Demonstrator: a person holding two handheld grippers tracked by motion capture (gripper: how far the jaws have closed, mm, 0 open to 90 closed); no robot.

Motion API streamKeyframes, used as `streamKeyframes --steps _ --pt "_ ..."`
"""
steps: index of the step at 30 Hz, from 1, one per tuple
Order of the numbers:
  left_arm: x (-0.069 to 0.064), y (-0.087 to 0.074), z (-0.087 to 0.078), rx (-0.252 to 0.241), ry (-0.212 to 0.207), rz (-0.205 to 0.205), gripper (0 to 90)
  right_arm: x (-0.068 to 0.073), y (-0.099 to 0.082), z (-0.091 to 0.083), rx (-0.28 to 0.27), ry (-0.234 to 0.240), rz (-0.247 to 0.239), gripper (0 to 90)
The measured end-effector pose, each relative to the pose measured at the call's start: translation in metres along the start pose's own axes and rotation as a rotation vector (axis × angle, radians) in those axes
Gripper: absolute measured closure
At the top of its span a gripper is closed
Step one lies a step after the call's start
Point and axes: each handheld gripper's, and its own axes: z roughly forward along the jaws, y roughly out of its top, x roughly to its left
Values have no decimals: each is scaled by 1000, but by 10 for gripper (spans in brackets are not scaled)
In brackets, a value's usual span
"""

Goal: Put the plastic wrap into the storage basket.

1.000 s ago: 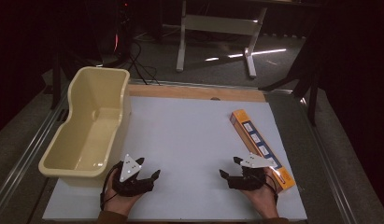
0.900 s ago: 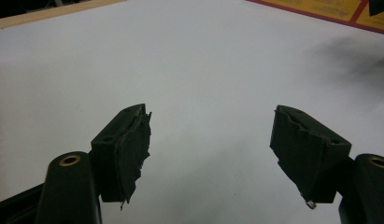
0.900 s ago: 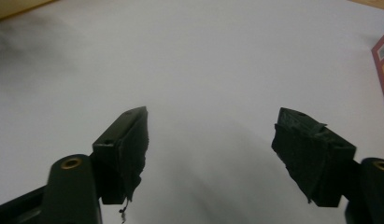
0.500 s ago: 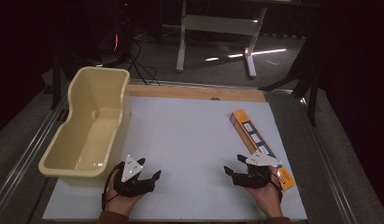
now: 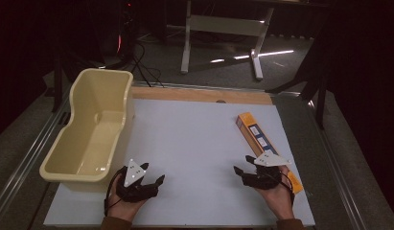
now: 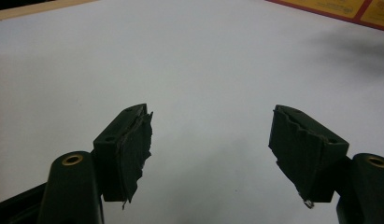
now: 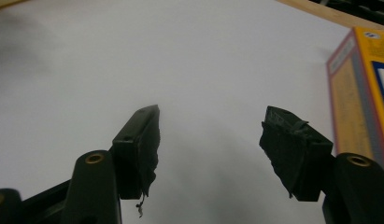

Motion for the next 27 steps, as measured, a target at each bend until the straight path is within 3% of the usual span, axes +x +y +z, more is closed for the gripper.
streamKeyframes --steps 5,6,13,20,27 --pt "1 0 -1 -7 12 -1 291 -12 5 -2 15 -33 -2 362" --pt "1 0 -2 -8 10 -1 292 -23 9 -2 38 -57 -6 350" --pt "1 0 -1 -6 12 -4 292 -57 14 2 96 -132 7 320" --pt "1 0 -1 -10 16 -1 295 -83 22 9 154 -156 36 274" --pt "1 0 -1 -10 17 -4 295 -106 31 25 268 -184 40 251"
